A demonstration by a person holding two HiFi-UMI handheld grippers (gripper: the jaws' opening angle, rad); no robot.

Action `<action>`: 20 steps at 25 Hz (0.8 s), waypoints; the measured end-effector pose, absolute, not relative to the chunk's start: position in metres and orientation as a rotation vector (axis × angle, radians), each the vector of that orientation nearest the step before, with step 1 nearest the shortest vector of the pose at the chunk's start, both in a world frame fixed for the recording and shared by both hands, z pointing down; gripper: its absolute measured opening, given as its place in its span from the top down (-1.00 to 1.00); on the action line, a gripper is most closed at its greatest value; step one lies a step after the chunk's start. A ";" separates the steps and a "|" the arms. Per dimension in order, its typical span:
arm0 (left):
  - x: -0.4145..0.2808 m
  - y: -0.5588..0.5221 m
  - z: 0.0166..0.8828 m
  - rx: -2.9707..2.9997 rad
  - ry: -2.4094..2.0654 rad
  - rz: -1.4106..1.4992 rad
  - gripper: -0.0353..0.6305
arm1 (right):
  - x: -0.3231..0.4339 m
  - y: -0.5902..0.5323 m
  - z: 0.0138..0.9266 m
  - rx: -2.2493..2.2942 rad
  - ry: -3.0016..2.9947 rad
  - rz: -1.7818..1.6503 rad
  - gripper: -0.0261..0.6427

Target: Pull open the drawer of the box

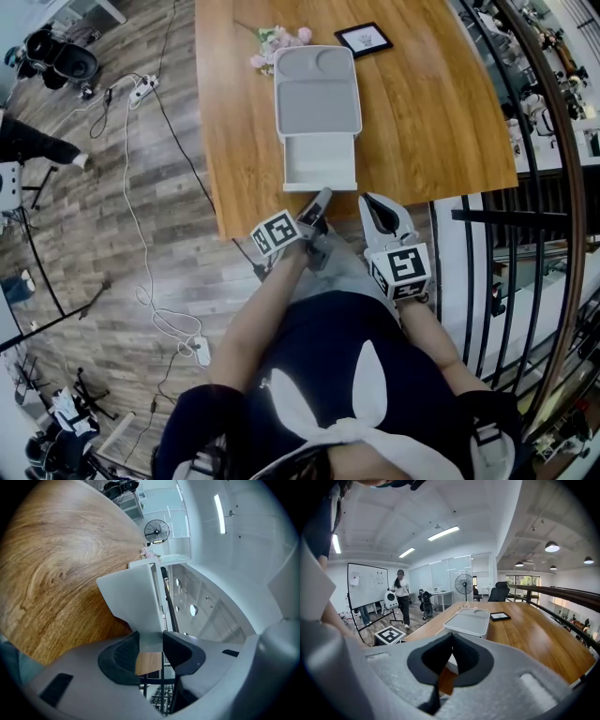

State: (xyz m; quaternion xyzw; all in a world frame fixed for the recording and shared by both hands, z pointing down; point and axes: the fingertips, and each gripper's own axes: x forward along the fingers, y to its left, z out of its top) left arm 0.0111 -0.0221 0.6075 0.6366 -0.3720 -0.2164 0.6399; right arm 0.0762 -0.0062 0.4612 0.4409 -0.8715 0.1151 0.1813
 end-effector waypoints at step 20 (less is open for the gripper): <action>0.011 -0.004 0.613 1.451 -0.837 -0.480 0.39 | 0.071 0.003 0.467 1.227 -2.465 0.327 0.93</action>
